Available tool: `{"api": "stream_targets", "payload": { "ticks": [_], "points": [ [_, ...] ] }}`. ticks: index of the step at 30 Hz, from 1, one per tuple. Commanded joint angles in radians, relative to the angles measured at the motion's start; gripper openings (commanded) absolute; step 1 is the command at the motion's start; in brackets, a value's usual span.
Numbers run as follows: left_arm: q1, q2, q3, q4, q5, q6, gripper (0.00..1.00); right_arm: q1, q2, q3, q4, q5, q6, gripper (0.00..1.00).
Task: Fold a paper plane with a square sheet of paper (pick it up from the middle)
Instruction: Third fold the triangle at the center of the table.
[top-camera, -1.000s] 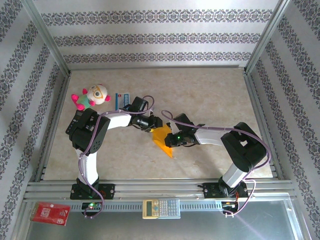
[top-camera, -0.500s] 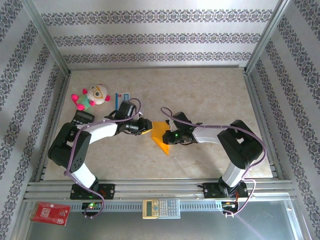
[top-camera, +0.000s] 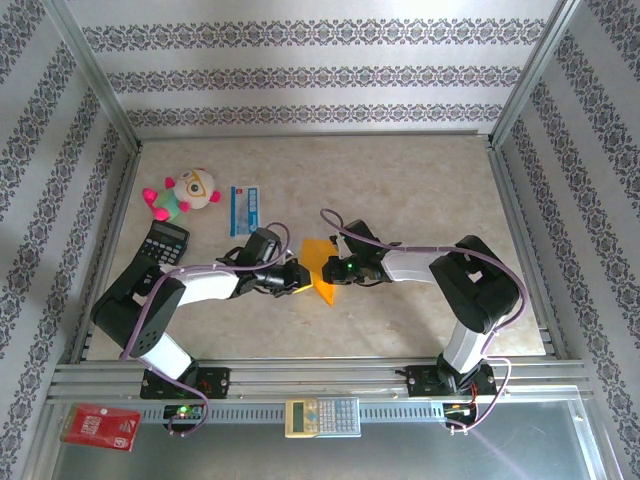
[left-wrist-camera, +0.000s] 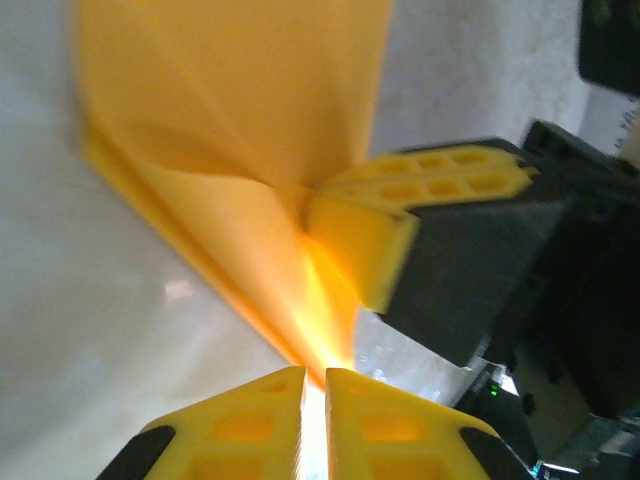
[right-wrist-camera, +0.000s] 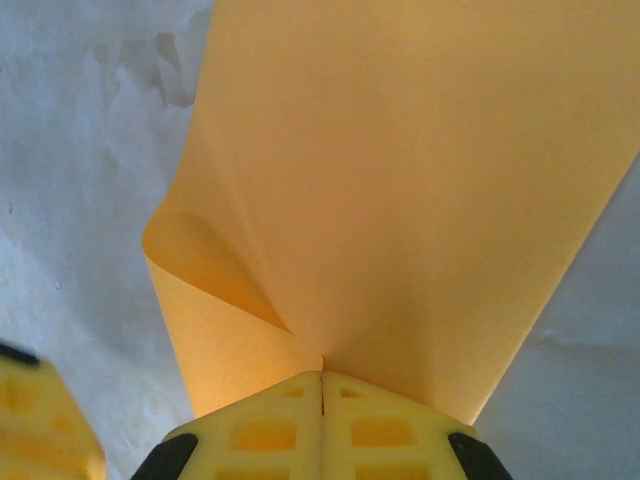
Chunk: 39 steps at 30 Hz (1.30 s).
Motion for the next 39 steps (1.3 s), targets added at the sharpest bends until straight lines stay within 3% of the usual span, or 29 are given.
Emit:
{"api": "stream_targets", "payload": {
  "ticks": [1, 10, 23, 39],
  "points": [
    [-0.046, 0.020, -0.020, 0.150, -0.010, -0.062, 0.10, -0.015, 0.041, -0.012, -0.040, 0.042, 0.012, 0.05],
    [-0.115, 0.085, -0.050, 0.265, -0.043, -0.126, 0.03, -0.021, 0.042, -0.012, -0.038, 0.041, 0.028, 0.05],
    [-0.154, 0.177, -0.033, 0.330, -0.039, -0.163, 0.02, -0.022, 0.041, -0.025, -0.032, 0.042, 0.029, 0.04],
    [-0.159, 0.153, -0.042, 0.350, -0.033, -0.177, 0.05, -0.027, 0.036, -0.034, -0.029, 0.043, 0.029, 0.04]
  ]
}}
